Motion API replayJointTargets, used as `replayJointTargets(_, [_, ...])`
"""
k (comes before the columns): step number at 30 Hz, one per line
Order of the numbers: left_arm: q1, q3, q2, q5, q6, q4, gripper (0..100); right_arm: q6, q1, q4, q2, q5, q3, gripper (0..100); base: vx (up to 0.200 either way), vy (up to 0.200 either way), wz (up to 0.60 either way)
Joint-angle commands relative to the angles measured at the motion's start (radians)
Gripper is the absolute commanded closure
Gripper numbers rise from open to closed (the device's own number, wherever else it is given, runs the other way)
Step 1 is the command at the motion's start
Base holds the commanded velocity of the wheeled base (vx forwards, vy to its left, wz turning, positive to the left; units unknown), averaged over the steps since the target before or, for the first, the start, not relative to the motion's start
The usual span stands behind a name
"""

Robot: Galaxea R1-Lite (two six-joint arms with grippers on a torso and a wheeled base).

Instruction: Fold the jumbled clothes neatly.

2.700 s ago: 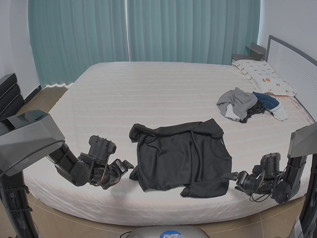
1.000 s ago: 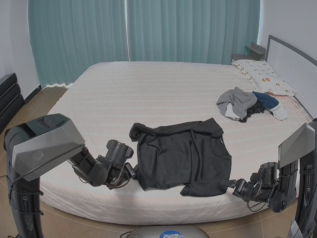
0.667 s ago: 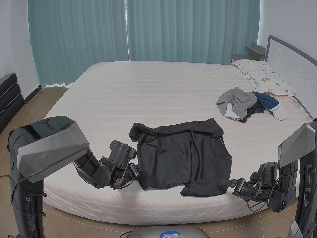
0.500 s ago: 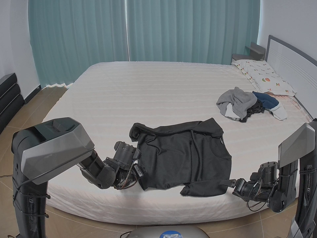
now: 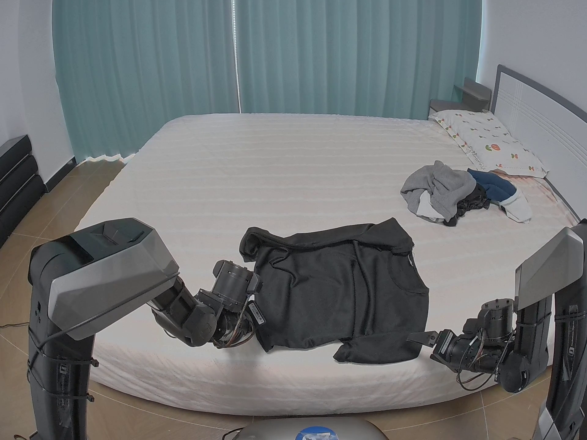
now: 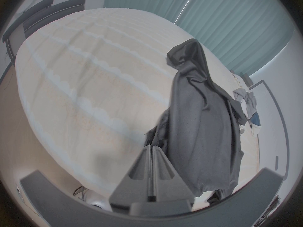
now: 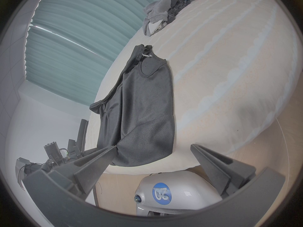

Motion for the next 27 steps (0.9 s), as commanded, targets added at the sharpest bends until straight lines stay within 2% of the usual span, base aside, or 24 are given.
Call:
replayJointTargets(1, [0.004,0.014,-0.002,0.004,0.0,0.014,100,0.0,0.0,-0.013,0.001,0.0,0.0,0,0.0,0.0,0.0])
replayJointTargets(5, [0.017,0.04,-0.045,0.006,0.001,0.093,100,0.0,0.0,-0.015,0.001,0.0,0.001,0,0.0,0.0,0.0])
replayJointTargets(15, [0.042,0.093,-0.088,0.006,0.012,0.096,100,0.0,0.0,-0.013,0.001,0.0,0.003,0,0.0,0.0,0.0])
replayJointTargets(19, [0.088,0.147,-0.163,0.006,0.093,0.102,100,-0.001,0.0,-0.015,0.001,-0.001,0.003,0,0.0,0.0,0.0])
replayJointTargets(22, [0.112,0.159,-0.203,0.006,0.127,0.155,100,-0.003,0.0,-0.015,0.001,-0.004,0.003,0,0.0,0.0,0.0])
replayJointTargets(24, [0.12,0.155,-0.223,0.006,0.15,0.217,100,-0.003,0.0,-0.013,0.001,-0.02,0.0,0,0.0,0.0,0.0])
replayJointTargets(27, [0.129,0.155,-0.235,0.006,0.17,0.257,100,-0.008,0.0,-0.013,0.016,-0.078,-0.009,0,0.0,0.0,0.0])
